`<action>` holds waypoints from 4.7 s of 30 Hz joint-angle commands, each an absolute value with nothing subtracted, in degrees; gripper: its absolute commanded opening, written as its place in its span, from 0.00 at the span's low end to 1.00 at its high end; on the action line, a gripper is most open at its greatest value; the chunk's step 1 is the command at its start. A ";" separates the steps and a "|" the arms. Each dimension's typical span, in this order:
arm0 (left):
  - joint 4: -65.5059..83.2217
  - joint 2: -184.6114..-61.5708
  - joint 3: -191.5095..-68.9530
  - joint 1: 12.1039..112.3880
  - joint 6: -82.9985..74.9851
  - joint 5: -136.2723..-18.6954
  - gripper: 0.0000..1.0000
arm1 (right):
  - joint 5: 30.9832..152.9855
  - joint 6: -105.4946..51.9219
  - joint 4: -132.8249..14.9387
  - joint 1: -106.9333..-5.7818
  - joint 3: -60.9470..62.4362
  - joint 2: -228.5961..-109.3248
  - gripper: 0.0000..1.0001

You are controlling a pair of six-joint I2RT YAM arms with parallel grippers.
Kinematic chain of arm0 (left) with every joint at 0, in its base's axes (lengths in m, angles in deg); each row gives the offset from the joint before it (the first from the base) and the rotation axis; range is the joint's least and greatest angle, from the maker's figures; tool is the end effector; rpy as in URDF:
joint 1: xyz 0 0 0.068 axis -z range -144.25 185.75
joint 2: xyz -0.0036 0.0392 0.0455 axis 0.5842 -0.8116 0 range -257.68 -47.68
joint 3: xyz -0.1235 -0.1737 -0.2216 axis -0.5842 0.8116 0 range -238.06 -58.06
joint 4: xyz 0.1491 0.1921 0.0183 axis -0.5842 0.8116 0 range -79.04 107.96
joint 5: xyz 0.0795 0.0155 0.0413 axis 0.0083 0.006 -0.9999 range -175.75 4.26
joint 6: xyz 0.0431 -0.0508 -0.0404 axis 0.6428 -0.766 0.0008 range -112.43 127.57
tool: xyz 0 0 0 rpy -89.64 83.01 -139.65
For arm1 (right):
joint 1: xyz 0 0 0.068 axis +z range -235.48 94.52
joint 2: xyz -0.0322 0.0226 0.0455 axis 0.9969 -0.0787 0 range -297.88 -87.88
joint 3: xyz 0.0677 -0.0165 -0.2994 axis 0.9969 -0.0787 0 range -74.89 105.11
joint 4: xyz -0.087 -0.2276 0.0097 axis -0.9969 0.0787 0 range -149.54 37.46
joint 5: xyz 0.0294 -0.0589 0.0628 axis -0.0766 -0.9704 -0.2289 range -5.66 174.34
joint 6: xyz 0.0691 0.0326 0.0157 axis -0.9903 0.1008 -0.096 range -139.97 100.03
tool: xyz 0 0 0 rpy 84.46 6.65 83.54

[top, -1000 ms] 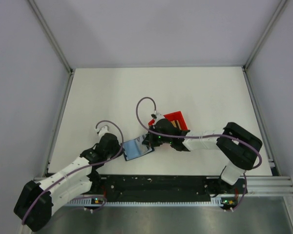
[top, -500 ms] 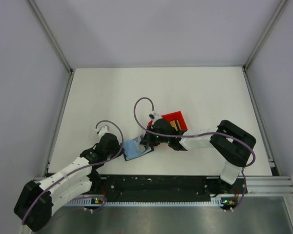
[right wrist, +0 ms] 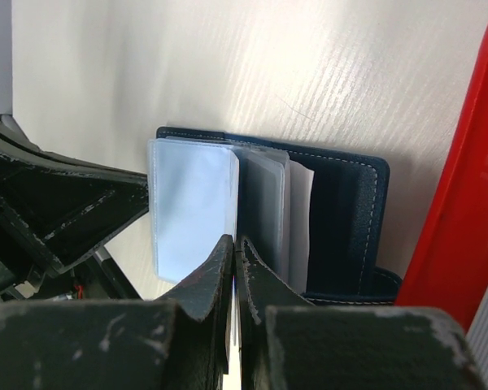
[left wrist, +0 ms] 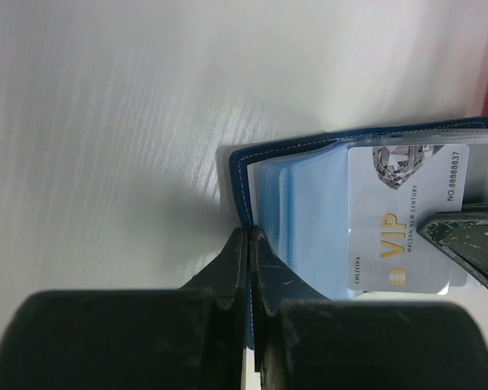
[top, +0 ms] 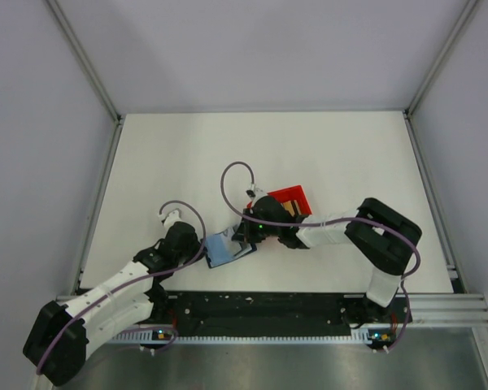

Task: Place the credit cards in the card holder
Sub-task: Insert the credit card into the card holder, then pick up the credit card from the storage box.

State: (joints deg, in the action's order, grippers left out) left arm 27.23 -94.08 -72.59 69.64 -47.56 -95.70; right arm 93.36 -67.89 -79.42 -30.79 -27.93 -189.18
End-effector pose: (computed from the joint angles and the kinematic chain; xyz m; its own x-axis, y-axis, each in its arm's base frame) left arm 0.1145 -0.0631 0.1582 -0.7255 -0.4862 -0.4871 -0.2478 0.8448 -0.4742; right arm 0.2080 0.3118 0.1794 -0.8727 0.0359 -0.4869 -0.3476 0.6546 0.6713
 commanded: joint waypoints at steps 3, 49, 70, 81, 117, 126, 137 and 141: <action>26.25 -94.35 -72.56 69.85 -46.66 -95.24 0.00 | 93.13 -64.62 -75.19 -30.82 -26.29 -191.94 0.00; 23.71 -95.23 -72.92 69.76 -47.71 -95.24 0.00 | 96.82 -70.86 -69.82 -24.93 -23.39 -196.07 0.00; 25.90 -93.74 -72.48 69.76 -48.76 -96.29 0.00 | 91.91 -71.75 -70.27 -25.19 -24.26 -191.60 0.30; 25.46 -93.91 -72.21 69.76 -48.59 -96.38 0.00 | 91.30 -69.80 -73.60 -25.54 -25.32 -188.69 0.35; 27.48 -93.13 -74.76 69.85 -46.83 -96.91 0.00 | 84.79 -53.99 -58.24 -30.10 -18.20 -174.20 0.46; 27.57 -92.77 -74.67 69.85 -46.48 -96.64 0.00 | 87.24 -50.73 -54.62 -39.86 -18.91 -173.48 0.47; 27.57 -92.60 -74.67 69.85 -46.48 -96.47 0.00 | 80.31 -49.86 -52.43 -40.31 -19.44 -174.19 0.47; 27.22 -92.95 -74.76 69.76 -46.22 -96.56 0.00 | 80.39 -48.63 -51.98 -40.66 -18.47 -174.71 0.48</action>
State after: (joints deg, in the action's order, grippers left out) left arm 28.00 -93.18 -72.87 69.64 -46.93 -96.09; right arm 82.45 -50.76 -52.01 -40.30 -20.15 -175.76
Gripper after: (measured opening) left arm 0.010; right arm 0.474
